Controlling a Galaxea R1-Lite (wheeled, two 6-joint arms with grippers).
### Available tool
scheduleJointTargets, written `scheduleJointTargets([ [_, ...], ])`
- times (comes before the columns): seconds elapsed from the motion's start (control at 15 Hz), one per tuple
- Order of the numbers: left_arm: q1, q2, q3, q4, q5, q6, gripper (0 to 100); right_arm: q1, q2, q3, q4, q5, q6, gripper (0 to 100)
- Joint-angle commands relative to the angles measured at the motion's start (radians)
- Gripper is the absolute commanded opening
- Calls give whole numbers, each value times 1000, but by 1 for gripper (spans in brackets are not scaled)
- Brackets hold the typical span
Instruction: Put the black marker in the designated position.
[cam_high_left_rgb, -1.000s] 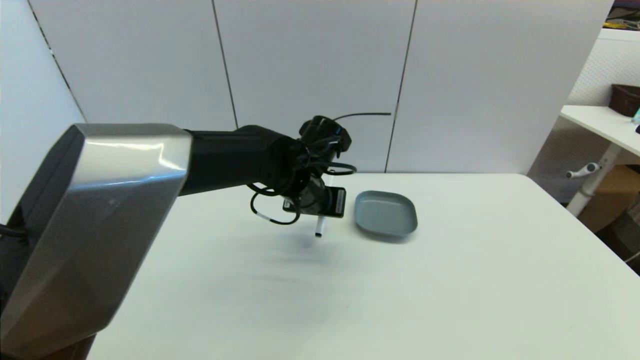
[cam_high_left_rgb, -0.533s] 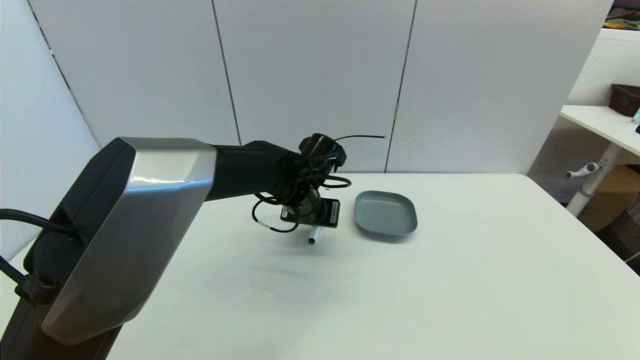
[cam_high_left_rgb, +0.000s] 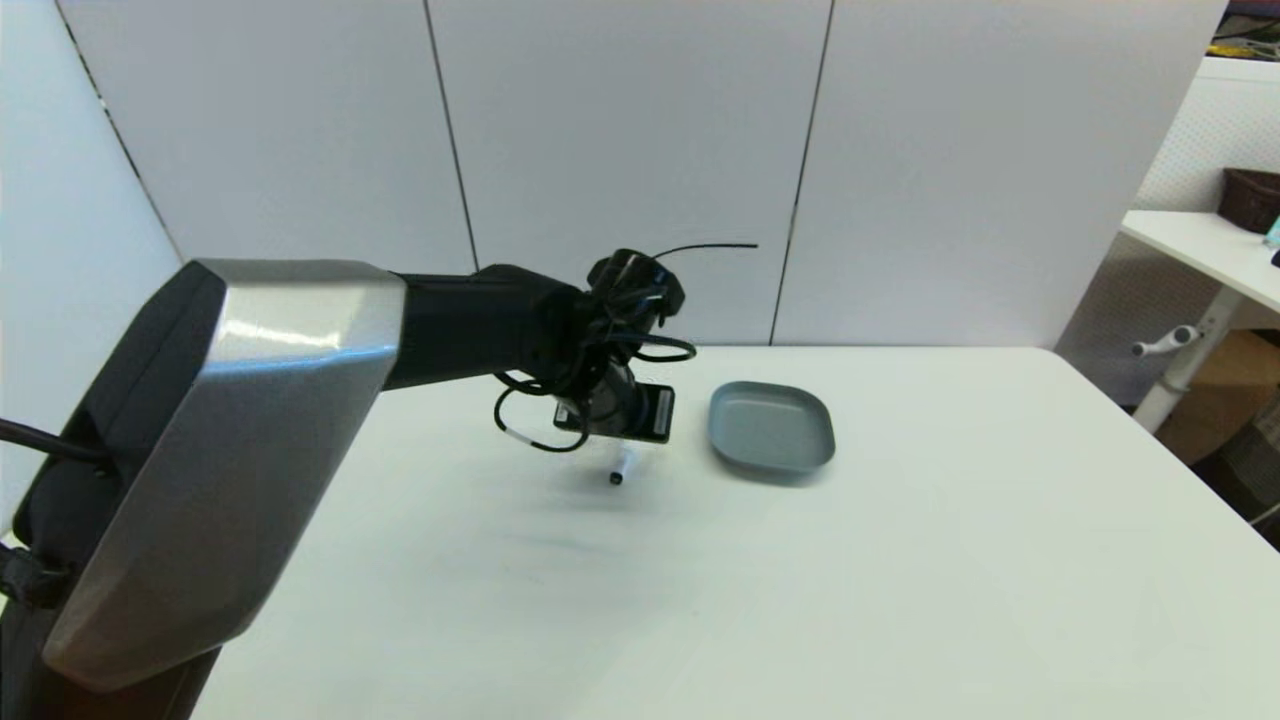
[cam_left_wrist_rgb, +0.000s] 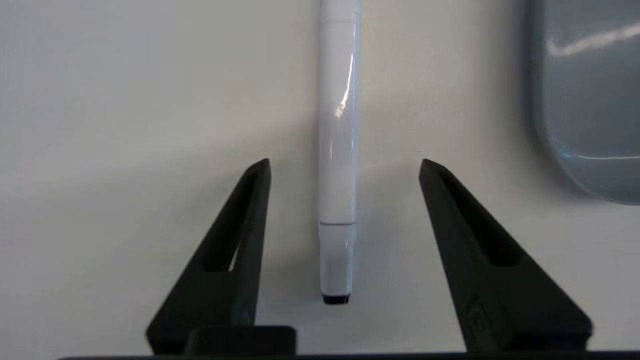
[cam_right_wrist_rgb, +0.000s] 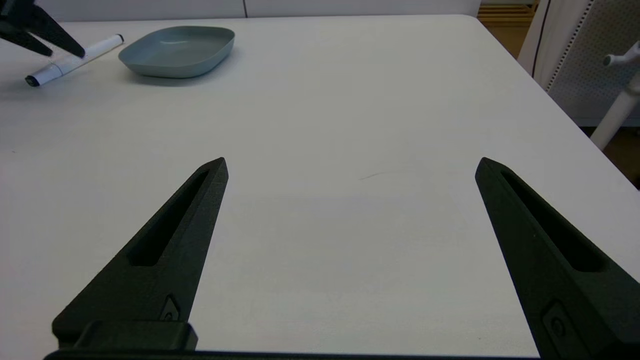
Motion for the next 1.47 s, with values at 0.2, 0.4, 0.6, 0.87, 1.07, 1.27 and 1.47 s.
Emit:
scheduleJointTargets([
  [0.2, 123, -666, 24, 194, 98, 295, 100, 0, 2, 0, -1, 0, -1, 100],
  [0.4, 335, -1015, 228, 184, 113, 529, 100, 0, 2, 0, -1, 0, 1, 100],
  [0.6, 539, -1360, 753, -44, -171, 561, 100, 0, 0, 0, -1, 0, -1, 100],
  [0.87, 729, -1738, 1526, -592, -292, 579, 100, 0, 0, 0, -1, 0, 1, 100],
  [1.07, 717, -2005, 1871, -645, -287, 527, 100, 0, 2, 0, -1, 0, -1, 100],
  [1.27, 668, -2230, 1973, -592, -201, 486, 100, 0, 2, 0, -1, 0, 1, 100],
  [1.47, 668, -2298, 1971, -578, -194, 392, 100, 0, 2, 0, -1, 0, 1, 100],
])
